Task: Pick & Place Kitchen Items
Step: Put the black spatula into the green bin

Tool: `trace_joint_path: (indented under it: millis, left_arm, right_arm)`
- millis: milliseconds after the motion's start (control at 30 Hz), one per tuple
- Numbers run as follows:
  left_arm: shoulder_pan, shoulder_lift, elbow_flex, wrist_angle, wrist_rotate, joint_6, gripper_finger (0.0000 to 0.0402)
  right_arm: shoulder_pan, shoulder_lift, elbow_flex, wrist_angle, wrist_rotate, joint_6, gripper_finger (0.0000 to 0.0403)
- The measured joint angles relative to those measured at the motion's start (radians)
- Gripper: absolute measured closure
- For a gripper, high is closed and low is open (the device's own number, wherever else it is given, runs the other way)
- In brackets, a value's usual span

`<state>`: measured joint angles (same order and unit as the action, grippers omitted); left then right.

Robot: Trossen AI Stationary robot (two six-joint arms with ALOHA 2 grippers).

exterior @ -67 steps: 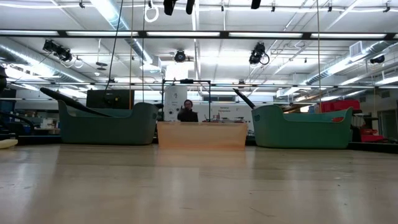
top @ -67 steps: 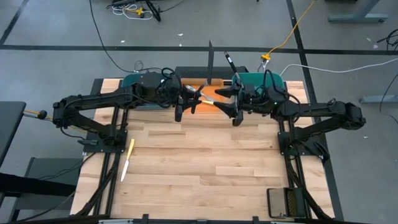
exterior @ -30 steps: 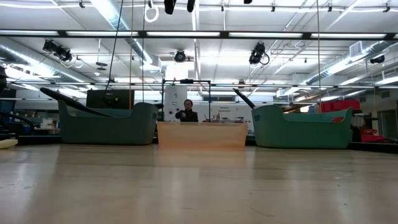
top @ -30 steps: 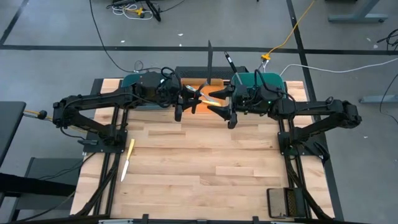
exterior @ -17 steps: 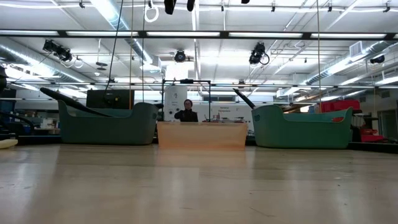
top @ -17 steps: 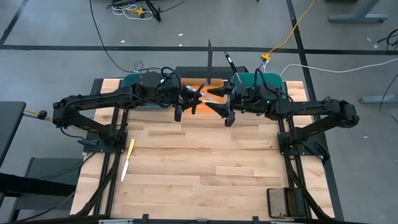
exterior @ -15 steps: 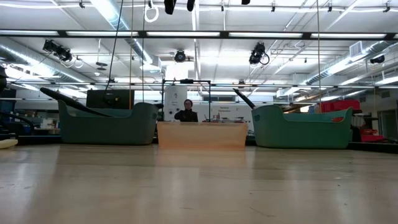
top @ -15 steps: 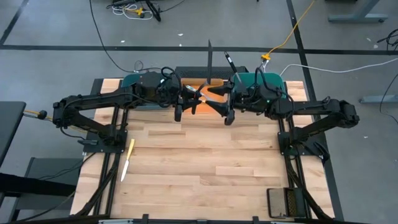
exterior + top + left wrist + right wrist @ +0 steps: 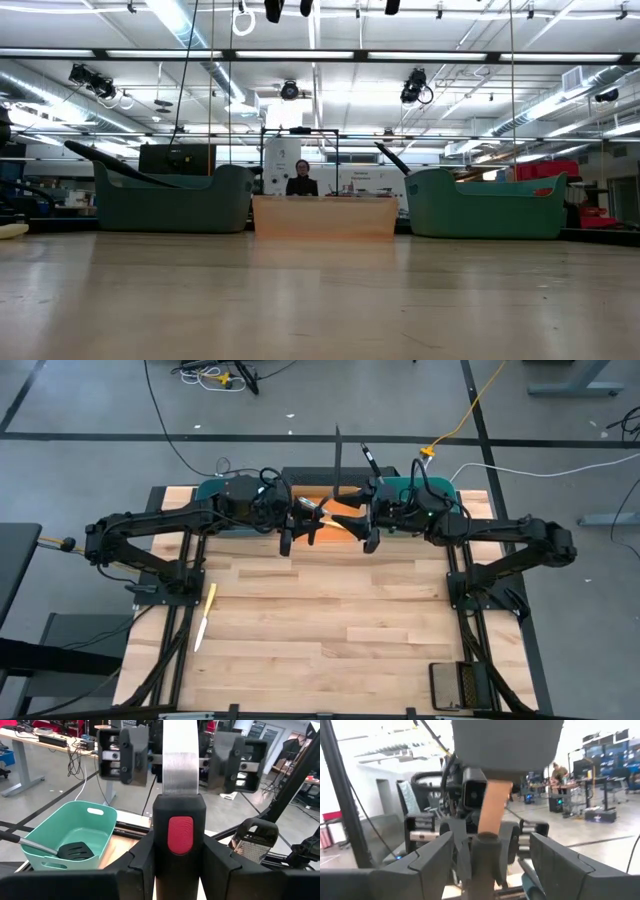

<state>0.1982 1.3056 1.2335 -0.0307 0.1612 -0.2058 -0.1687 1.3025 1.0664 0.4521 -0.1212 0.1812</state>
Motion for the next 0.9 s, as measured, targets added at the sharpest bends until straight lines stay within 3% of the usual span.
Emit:
trace_joint_path:
  millis: [267,700,900]
  left_arm:
    - [0.0,0.0,0.0,0.003,0.002,0.0,0.0284]
    - [0.0,0.0,0.0,0.006,0.018,-0.009,0.0281]
    - [0.0,0.0,0.0,0.006,0.021,-0.014,0.0284]
  right_arm:
    - [-0.036,0.051,0.0,0.03,-0.105,0.023,0.0137]
    - [-0.04,0.101,0.001,0.137,-0.134,0.046,0.0137]
    - [-0.041,0.144,0.087,0.098,-0.165,0.045,0.0137]
